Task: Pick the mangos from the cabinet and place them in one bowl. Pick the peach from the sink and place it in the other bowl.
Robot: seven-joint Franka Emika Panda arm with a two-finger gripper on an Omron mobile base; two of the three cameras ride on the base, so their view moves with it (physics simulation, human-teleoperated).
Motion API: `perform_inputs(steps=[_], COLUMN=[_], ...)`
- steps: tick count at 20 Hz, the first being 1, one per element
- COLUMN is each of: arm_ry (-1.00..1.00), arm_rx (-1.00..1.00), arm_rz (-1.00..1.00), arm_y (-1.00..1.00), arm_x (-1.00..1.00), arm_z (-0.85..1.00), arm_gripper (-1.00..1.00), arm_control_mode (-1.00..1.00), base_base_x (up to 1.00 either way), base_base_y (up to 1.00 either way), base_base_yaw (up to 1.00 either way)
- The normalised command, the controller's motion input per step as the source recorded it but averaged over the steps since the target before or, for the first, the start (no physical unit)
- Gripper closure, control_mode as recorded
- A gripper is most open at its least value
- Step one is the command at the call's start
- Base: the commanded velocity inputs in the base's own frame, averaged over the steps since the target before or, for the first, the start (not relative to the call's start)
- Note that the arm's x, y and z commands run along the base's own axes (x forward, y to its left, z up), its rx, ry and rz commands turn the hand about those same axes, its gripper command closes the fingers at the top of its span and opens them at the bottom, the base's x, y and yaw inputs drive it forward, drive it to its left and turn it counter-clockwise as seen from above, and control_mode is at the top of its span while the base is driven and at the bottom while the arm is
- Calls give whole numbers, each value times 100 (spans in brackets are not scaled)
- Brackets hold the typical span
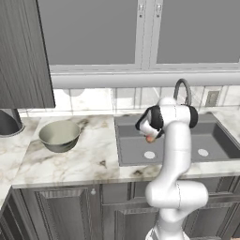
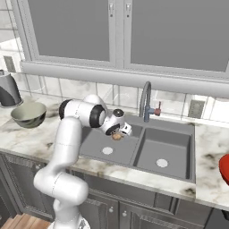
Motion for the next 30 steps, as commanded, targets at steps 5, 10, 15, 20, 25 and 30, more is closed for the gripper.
perform_inputs(steps=[5, 10, 15, 20, 25, 30], arm_ry=[-13, -12, -10, -5, -1, 0], arm_rx=[3, 2, 3, 10, 15, 17], arm_rz=[0, 0, 0, 0, 0, 0], arm_y=[28, 22, 13, 11, 12, 15], arm_x=[-70, -37, -23, -15, -3, -1], arm_z=[31, 70, 76, 72, 64, 68], arm_gripper=[100, 100, 100, 100, 100, 100], arm_control_mode=[-100, -100, -100, -100, -100, -100], base_base_x=[0, 0, 0, 0, 0, 0], base_base_y=[0, 0, 0, 0, 0, 0], base_base_yaw=[0, 0, 0, 0, 0, 0])
